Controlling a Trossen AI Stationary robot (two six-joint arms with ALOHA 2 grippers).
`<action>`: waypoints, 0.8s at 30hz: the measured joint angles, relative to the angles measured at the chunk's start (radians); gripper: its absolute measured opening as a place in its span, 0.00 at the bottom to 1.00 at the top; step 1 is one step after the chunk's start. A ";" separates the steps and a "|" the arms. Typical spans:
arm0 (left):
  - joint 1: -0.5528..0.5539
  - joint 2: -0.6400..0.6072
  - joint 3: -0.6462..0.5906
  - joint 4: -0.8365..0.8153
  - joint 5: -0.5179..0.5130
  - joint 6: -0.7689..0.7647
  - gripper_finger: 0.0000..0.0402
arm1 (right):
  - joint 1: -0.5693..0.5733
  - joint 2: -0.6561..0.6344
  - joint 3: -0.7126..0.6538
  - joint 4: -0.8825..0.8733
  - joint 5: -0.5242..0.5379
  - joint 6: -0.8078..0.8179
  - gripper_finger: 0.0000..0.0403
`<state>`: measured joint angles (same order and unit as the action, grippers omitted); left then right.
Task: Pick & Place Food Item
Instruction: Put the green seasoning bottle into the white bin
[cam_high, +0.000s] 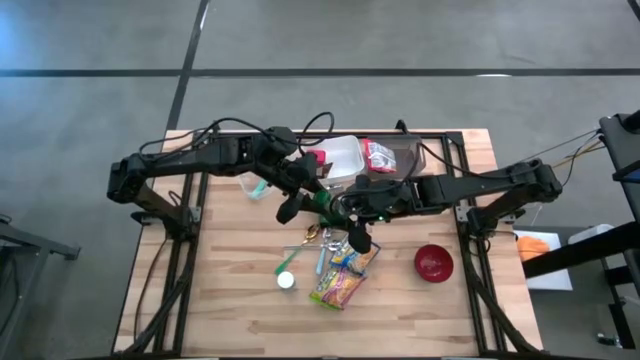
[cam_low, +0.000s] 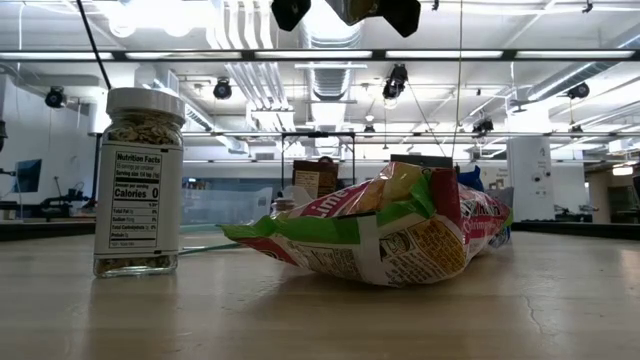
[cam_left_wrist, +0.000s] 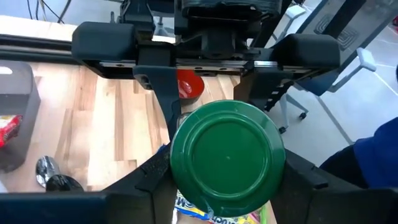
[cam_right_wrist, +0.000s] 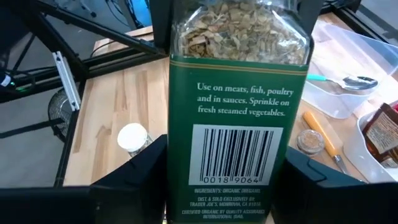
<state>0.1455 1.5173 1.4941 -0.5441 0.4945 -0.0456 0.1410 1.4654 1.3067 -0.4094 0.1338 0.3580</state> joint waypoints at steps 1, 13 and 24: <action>0.000 0.000 0.007 -0.011 0.003 -0.011 0.53 | 0.000 0.000 0.000 0.001 -0.007 -0.006 0.48; 0.000 0.001 0.056 -0.090 0.021 -0.086 0.91 | 0.000 0.003 -0.002 -0.055 -0.049 -0.021 0.48; 0.002 0.081 0.118 -0.200 0.007 -0.058 0.92 | 0.000 0.004 -0.002 -0.052 -0.091 -0.007 0.48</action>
<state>0.1474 1.5984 1.6126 -0.7441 0.5012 -0.1034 0.1413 1.4693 1.3048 -0.4617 0.0430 0.3511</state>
